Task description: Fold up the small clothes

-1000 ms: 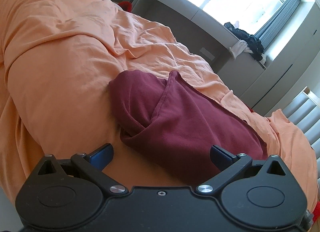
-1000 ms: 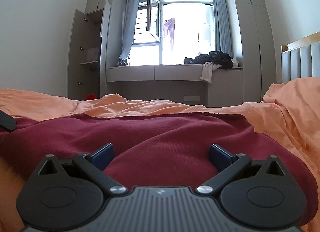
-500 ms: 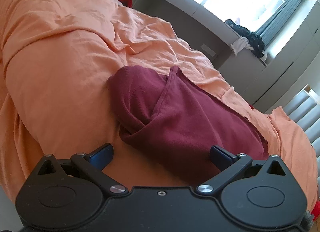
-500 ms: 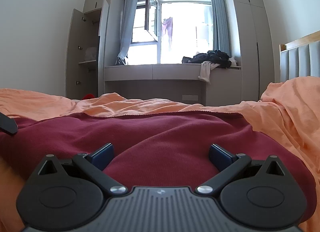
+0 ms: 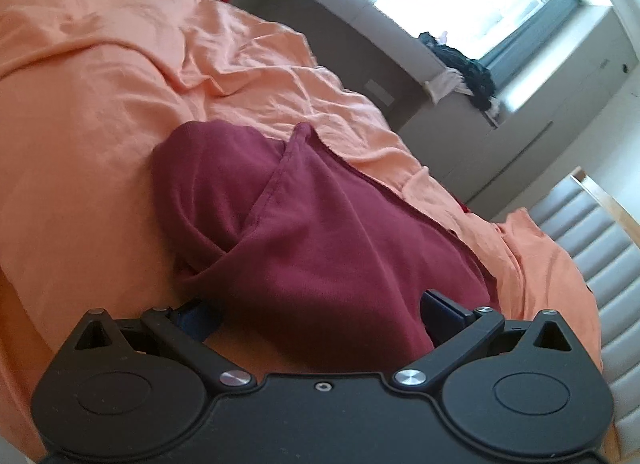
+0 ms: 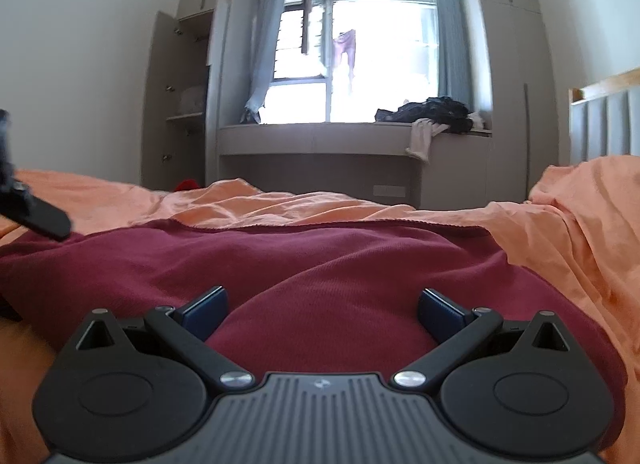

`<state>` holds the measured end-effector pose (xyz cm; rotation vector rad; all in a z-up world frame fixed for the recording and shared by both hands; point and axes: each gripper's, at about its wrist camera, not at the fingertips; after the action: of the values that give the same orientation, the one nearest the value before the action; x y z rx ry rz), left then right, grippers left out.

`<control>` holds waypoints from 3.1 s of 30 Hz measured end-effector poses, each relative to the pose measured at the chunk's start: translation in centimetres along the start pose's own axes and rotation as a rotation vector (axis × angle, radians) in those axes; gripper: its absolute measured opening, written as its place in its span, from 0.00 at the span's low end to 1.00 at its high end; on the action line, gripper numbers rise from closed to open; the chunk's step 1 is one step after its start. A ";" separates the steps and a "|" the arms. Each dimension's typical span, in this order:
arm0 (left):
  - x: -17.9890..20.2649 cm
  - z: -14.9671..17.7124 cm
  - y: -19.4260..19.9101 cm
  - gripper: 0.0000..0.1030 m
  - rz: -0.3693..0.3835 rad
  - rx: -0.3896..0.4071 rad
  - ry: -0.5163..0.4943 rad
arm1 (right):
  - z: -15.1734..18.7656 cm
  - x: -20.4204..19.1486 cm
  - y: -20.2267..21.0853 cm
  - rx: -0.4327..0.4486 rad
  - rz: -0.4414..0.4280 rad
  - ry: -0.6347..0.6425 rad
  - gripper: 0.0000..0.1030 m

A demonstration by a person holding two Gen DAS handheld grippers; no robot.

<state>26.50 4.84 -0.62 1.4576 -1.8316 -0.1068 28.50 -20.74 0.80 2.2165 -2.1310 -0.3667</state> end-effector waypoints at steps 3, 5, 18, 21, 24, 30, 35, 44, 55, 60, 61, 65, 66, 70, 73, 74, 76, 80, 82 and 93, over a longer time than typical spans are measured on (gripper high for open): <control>-0.3 -0.2 -0.7 0.99 -0.024 0.014 0.044 | -0.6 0.6 0.4 -0.021 -0.019 0.000 1.00; -0.3 -0.2 -1.0 0.99 -0.038 0.028 0.065 | -0.6 1.0 0.8 -0.008 -0.007 -0.005 1.00; 0.1 -0.4 -1.6 0.95 -0.076 0.028 0.055 | 1.6 1.1 1.3 0.062 0.011 -0.067 1.00; 0.8 -0.3 -1.3 0.84 -0.127 0.064 0.033 | 1.3 1.4 1.5 0.041 -0.005 -0.063 1.00; 1.3 -0.3 -1.3 0.70 -0.152 0.082 0.012 | 0.7 2.0 1.6 0.012 -0.041 -0.061 1.00; 3.2 -1.0 -1.1 0.35 -0.172 0.119 -0.092 | 0.3 2.4 2.3 -0.015 -0.064 -0.051 1.00; 5.7 -3.1 -0.6 0.21 -0.125 0.138 -0.201 | -0.2 3.3 4.1 0.000 -0.063 -0.039 1.00; 15.9 -3.6 0.1 0.18 -0.019 0.201 -0.577 | -0.6 7.5 8.9 0.033 0.003 -0.077 1.00; 22.4 4.4 -2.3 0.20 0.130 0.069 -0.851 | 1.0 14.0 12.4 -0.039 0.190 -0.130 1.00; 22.2 6.9 -1.7 0.31 0.153 0.053 -0.951 | 2.1 16.3 12.9 -0.083 0.259 -0.189 1.00; 22.0 7.2 -1.5 0.37 0.176 0.047 -0.955 | 2.3 16.7 12.9 -0.087 0.266 -0.203 1.00; 21.7 7.5 -0.6 0.59 0.254 0.039 -0.956 | 2.5 17.9 13.0 -0.091 0.280 -0.263 1.00; 21.8 7.7 -0.3 0.64 0.263 0.043 -0.960 | 2.4 18.2 13.0 -0.090 0.278 -0.279 1.00; 21.2 8.3 1.1 0.78 0.270 0.080 -0.973 | 2.3 18.6 13.1 -0.082 0.261 -0.318 1.00; 21.1 8.7 1.8 0.87 0.241 0.116 -0.990 | 2.1 18.6 13.0 -0.077 0.243 -0.334 1.00; 21.1 8.8 2.2 0.89 0.219 0.129 -1.000 | 2.0 18.6 13.0 -0.075 0.237 -0.341 1.00; 20.8 9.1 2.7 0.92 0.174 0.162 -1.025 | 1.7 18.6 13.1 -0.062 0.219 -0.355 1.00; 20.1 8.5 2.8 0.91 0.118 0.156 -1.036 | -0.1 18.6 12.8 -0.021 0.149 -0.390 1.00; 19.6 8.2 2.4 0.85 0.110 0.122 -1.011 | -1.2 18.6 12.5 0.009 0.093 -0.423 1.00; 19.0 12.4 1.2 0.63 0.025 0.075 -1.197 | -3.9 20.3 8.1 -0.100 -0.307 -0.752 1.00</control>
<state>17.23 -15.82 1.16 1.5319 -2.7680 -1.1034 21.83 -41.80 3.35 2.6137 -1.9274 -1.4887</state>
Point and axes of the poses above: each gripper's, at about its wrist camera, not at the fingertips, and y roughly against the way its jaws point, x to its right, z to its underside, and after that the axes turned 8 degrees about -y, right-handed
